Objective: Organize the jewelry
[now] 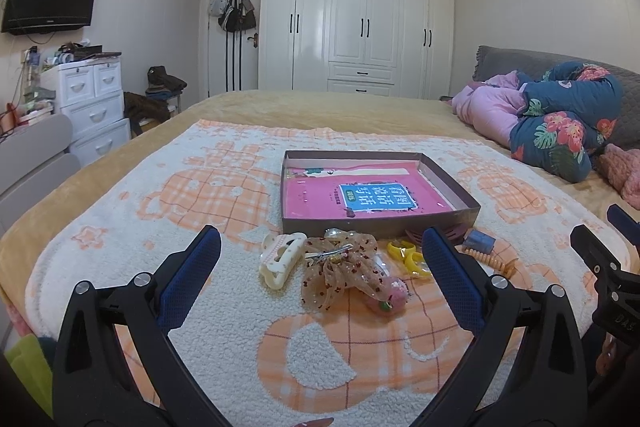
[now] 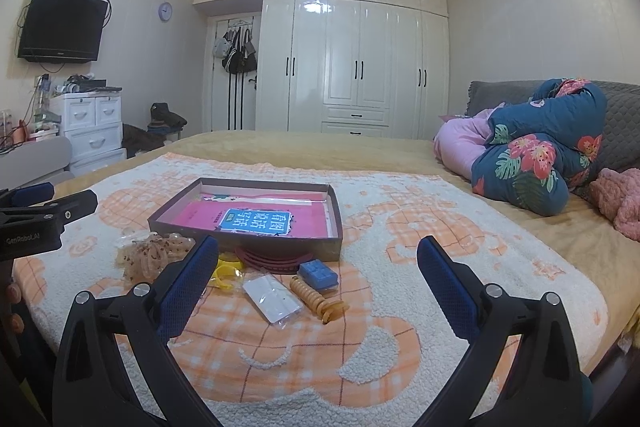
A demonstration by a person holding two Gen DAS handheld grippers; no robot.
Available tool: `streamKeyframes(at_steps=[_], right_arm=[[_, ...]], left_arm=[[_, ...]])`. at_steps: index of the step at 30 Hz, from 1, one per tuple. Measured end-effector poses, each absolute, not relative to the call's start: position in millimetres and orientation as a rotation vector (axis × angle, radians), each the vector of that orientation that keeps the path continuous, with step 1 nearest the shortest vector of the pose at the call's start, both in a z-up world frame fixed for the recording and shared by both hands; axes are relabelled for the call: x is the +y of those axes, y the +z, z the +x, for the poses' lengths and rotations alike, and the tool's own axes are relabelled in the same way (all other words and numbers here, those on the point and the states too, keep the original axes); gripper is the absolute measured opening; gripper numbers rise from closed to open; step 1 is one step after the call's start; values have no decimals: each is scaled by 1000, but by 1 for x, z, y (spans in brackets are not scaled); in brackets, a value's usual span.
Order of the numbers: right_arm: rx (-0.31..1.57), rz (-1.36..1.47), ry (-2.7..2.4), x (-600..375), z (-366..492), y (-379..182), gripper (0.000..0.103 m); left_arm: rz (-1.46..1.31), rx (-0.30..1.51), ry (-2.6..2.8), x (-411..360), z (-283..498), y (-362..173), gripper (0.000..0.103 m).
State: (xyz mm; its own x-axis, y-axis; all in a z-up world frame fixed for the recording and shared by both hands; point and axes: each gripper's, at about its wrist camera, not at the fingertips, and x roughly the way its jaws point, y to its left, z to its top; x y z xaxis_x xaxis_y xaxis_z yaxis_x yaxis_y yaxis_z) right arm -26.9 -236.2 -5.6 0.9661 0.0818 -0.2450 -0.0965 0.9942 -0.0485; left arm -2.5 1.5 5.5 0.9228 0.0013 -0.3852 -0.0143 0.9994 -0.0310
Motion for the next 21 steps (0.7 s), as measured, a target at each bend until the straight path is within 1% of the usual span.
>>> streamKeyframes(at_steps=[21], right_arm=[[241,-60,93,-235,-27,-5,97]], left_arm=[[-30,384,5,0,-1,9,92]])
